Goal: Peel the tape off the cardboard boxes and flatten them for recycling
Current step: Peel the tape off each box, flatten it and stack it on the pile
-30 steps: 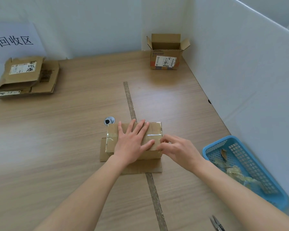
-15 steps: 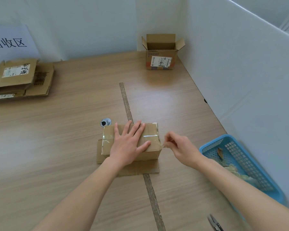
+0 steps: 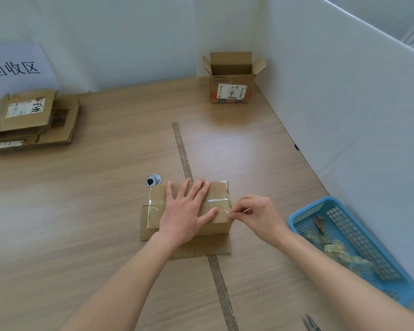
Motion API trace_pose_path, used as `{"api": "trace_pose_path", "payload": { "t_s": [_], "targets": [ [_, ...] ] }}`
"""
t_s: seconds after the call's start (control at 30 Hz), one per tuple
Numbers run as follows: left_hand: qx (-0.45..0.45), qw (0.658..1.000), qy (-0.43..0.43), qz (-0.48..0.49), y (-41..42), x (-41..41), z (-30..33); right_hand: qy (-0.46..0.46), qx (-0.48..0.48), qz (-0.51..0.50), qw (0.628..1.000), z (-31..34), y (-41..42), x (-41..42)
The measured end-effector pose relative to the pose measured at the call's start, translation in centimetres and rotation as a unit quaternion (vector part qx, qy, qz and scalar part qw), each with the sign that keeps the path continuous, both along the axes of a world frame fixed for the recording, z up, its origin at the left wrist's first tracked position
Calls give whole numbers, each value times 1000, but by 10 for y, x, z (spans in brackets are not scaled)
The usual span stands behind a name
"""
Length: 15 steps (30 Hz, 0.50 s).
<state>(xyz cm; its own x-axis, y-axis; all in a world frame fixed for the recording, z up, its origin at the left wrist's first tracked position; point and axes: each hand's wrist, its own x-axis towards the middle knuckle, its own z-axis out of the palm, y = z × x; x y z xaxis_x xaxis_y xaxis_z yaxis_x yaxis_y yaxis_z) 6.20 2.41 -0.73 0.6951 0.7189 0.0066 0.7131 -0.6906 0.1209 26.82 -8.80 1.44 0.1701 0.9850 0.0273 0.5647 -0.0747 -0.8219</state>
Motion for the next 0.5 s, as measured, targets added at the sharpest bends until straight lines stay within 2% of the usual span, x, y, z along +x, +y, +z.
{"api": "trace_pose_path", "payload": {
  "t_s": [0.03, 0.13, 0.17, 0.3, 0.4, 0.5],
  "targets": [
    [1, 1000, -4, -1, 0, -1, 0, -23, 11, -14, 1000, 1, 6, 1],
    [-5, 1000, -11, -13, 2, -1, 2, -27, 51, -172, 983, 11, 28, 12],
    [-4, 1000, -13, -15, 3, -1, 2, -36, 53, -196, 979, 15, 36, 14],
    [-6, 1000, -9, -15, 2, -1, 2, -45, 20, -174, 984, 19, 43, 6],
    [-8, 1000, -8, -15, 1, -1, 2, -126, 49, -82, 987, 14, 32, -2],
    [-6, 1000, -9, -13, 1, -1, 1, -110, 46, -38, 992, 9, 22, 0]
  ]
}}
